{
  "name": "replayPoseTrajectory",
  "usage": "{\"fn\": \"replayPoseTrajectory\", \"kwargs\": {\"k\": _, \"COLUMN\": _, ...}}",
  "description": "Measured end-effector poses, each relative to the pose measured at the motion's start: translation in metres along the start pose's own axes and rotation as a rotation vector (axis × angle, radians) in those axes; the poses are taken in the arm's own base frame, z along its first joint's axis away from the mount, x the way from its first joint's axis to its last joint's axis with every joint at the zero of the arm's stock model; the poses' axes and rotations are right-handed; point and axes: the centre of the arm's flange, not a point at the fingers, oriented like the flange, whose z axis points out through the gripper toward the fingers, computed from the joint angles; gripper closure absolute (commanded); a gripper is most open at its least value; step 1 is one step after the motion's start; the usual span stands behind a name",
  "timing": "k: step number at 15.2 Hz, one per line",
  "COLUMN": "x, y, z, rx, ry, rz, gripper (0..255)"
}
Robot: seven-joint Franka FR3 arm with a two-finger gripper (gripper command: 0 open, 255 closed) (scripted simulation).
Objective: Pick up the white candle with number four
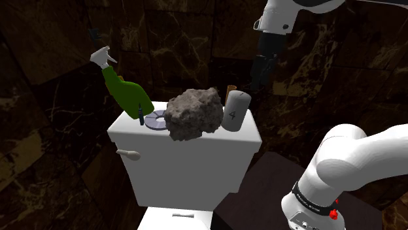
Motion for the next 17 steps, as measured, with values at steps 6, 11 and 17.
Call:
{"fn": "replayPoseTrajectory", "kwargs": {"k": 6, "x": -0.022, "y": -0.023, "z": 0.030, "rx": 0.047, "ry": 0.225, "rz": -0.410, "gripper": 0}}
{"fn": "replayPoseTrajectory", "kwargs": {"k": 11, "x": -0.023, "y": -0.025, "z": 0.054, "rx": 0.052, "ry": 0.262, "rz": -0.474, "gripper": 0}}
{"fn": "replayPoseTrajectory", "kwargs": {"k": 17, "x": -0.024, "y": -0.022, "z": 0.072, "rx": 0.051, "ry": 0.265, "rz": -0.477, "gripper": 255}}
